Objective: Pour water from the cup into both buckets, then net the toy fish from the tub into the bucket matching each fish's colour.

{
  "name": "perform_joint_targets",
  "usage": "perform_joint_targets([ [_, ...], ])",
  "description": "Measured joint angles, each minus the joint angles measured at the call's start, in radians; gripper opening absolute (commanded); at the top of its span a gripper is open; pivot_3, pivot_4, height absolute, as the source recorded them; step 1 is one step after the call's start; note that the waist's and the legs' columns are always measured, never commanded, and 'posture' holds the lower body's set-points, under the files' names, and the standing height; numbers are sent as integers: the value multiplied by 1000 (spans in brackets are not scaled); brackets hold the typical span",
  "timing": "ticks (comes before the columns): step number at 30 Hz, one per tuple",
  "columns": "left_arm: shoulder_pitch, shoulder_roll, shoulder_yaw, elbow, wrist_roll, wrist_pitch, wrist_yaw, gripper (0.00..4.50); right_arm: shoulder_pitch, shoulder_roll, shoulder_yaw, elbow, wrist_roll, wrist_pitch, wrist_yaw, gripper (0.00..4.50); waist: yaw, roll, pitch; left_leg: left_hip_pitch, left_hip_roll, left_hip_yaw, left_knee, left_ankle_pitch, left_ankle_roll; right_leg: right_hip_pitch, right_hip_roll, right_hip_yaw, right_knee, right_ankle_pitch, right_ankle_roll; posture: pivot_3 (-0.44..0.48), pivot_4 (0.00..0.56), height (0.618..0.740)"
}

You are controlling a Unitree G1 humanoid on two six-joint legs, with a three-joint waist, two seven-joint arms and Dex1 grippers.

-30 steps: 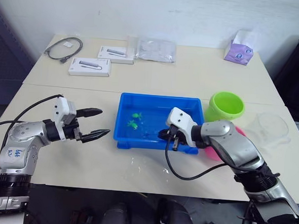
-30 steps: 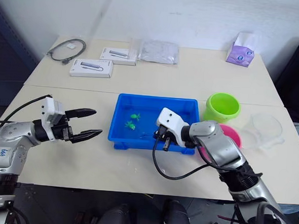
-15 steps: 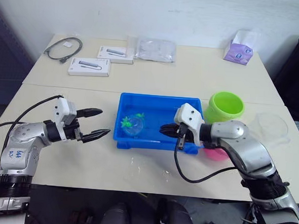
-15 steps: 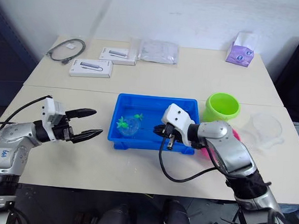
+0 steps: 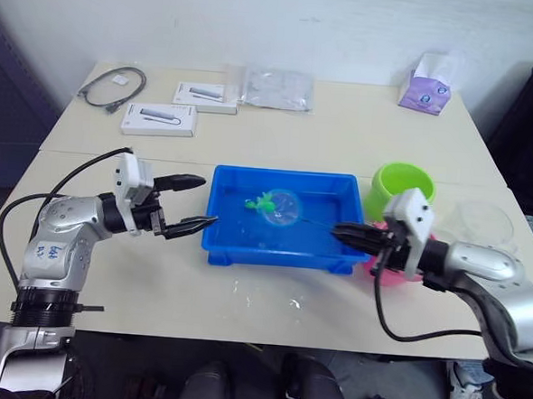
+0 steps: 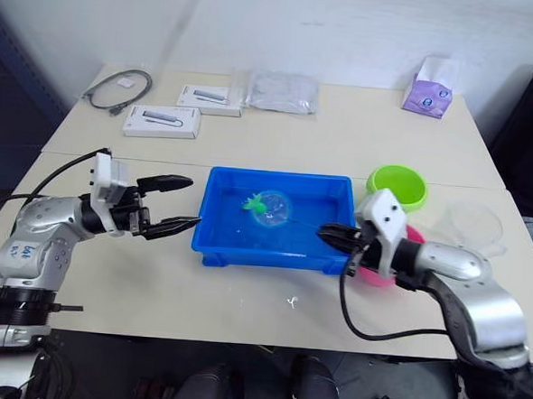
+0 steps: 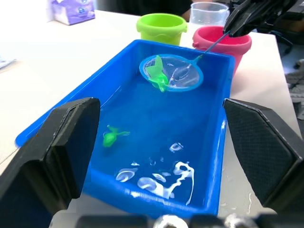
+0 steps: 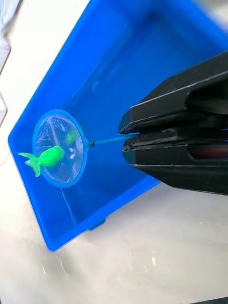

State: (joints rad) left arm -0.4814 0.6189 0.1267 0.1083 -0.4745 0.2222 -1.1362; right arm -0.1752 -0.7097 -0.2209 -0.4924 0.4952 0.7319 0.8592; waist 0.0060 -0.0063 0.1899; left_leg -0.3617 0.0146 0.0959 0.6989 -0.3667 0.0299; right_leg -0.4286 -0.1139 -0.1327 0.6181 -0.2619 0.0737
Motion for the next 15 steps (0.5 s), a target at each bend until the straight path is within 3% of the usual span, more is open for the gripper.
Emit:
perform_joint_targets([
  [7,-56,-41,-37,67,12,-17,-8,4449,142,5,-185,-39,34,-63,-54,0,8,0,0,1,0,1,0,0,0,0,1,1,1,0,0,0,150,740],
  [15,-99,-70,-50,112,25,-60,-18,4449,170,-45,-340,57,-18,-190,-97,0,17,0,0,2,0,2,0,0,0,1,1,2,1,0,0,0,150,740],
])
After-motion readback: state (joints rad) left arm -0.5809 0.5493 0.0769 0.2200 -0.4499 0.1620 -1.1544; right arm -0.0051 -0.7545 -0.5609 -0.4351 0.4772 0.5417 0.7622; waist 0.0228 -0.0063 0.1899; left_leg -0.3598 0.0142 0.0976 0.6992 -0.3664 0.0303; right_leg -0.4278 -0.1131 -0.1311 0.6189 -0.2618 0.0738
